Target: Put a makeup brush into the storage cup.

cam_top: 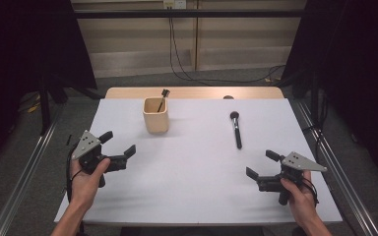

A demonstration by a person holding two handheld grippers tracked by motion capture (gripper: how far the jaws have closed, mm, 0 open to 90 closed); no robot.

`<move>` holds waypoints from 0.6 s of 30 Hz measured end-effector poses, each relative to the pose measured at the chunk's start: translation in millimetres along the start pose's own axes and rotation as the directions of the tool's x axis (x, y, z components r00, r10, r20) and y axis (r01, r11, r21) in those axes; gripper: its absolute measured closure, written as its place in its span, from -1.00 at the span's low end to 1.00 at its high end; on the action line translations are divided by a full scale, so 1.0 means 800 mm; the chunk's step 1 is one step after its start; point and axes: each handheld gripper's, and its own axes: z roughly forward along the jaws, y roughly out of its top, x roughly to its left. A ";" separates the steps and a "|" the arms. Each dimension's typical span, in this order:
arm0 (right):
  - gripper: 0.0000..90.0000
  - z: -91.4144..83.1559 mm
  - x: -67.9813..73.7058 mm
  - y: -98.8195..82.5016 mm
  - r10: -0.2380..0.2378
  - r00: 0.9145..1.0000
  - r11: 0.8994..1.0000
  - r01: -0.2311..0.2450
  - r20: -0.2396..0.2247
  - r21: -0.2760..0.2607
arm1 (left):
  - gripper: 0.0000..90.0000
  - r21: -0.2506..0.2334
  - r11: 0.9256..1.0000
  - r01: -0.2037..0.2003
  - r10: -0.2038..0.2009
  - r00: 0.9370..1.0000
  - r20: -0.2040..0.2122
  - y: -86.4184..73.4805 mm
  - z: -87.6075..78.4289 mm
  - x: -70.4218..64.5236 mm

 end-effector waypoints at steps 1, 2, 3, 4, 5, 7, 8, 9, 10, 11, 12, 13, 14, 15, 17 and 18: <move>-1.00 0.000 0.000 0.000 0.000 1.000 1.000 0.000 0.001 0.000 | -0.95 0.000 1.000 0.000 0.000 1.000 0.003 -0.001 -0.002 0.000; -1.00 0.000 0.000 0.001 0.001 1.000 1.000 -0.001 0.001 -0.001 | -0.95 0.000 1.000 0.001 -0.001 1.000 -0.001 -0.002 -0.004 -0.001; -1.00 0.001 0.001 0.001 0.002 1.000 1.000 -0.002 0.000 0.001 | -0.95 0.000 1.000 0.004 -0.004 1.000 -0.005 -0.004 -0.006 -0.001; -1.00 0.002 0.001 0.001 0.001 1.000 1.000 -0.001 0.000 0.002 | -0.95 0.007 1.000 0.005 -0.005 1.000 -0.008 -0.005 -0.008 -0.001; -1.00 0.003 0.001 0.001 0.004 1.000 1.000 -0.004 -0.001 0.003 | -0.96 0.008 1.000 0.002 -0.002 1.000 -0.022 -0.006 -0.011 -0.002; -1.00 0.003 0.002 0.001 0.002 1.000 1.000 -0.002 -0.004 0.002 | -0.96 0.005 1.000 -0.001 0.001 1.000 -0.028 -0.008 -0.016 -0.003; -1.00 0.003 0.002 0.000 -0.001 1.000 1.000 0.001 -0.005 0.004 | -0.96 0.008 1.000 -0.002 0.002 1.000 -0.030 -0.010 -0.019 -0.003; -1.00 0.002 0.002 0.000 -0.002 1.000 1.000 0.002 -0.005 0.005 | -0.96 0.007 1.000 0.005 -0.004 0.999 -0.040 -0.012 -0.022 -0.003; -1.00 0.002 0.002 0.000 0.001 1.000 1.000 -0.001 -0.004 0.005 | -0.96 0.010 1.000 0.011 -0.011 0.999 -0.048 -0.014 -0.026 -0.004; -1.00 0.001 0.001 0.000 0.003 1.000 1.000 -0.003 -0.001 0.003 | -0.96 0.013 1.000 0.011 -0.010 0.999 -0.048 -0.016 -0.028 -0.004; -1.00 0.001 0.000 -0.001 0.001 1.000 1.000 -0.001 0.001 0.002 | -0.96 0.015 1.000 0.013 -0.012 0.999 -0.051 -0.018 -0.032 -0.005; -1.00 0.000 0.000 -0.001 0.002 1.000 1.000 -0.002 0.002 0.003 | -0.96 0.020 1.000 0.012 -0.011 0.999 -0.048 -0.020 -0.036 -0.006; -1.00 -0.001 0.000 -0.001 0.004 1.000 1.000 -0.004 0.003 0.002 | -0.96 0.025 0.999 0.021 -0.020 0.999 -0.047 -0.022 -0.039 -0.009; -1.00 -0.001 0.000 -0.001 0.003 1.000 1.000 -0.003 0.004 0.004 | -0.96 0.028 0.999 0.021 -0.020 0.999 -0.038 -0.023 -0.041 -0.011; -1.00 -0.002 0.001 -0.001 0.003 1.000 1.000 -0.003 0.005 0.002 | -0.96 0.030 0.999 0.029 -0.028 0.999 -0.033 -0.027 -0.045 -0.017; -1.00 -0.003 0.001 -0.001 0.005 1.000 1.000 -0.005 0.004 0.000 | -0.96 0.032 0.999 0.037 -0.037 0.999 -0.026 -0.028 -0.046 -0.019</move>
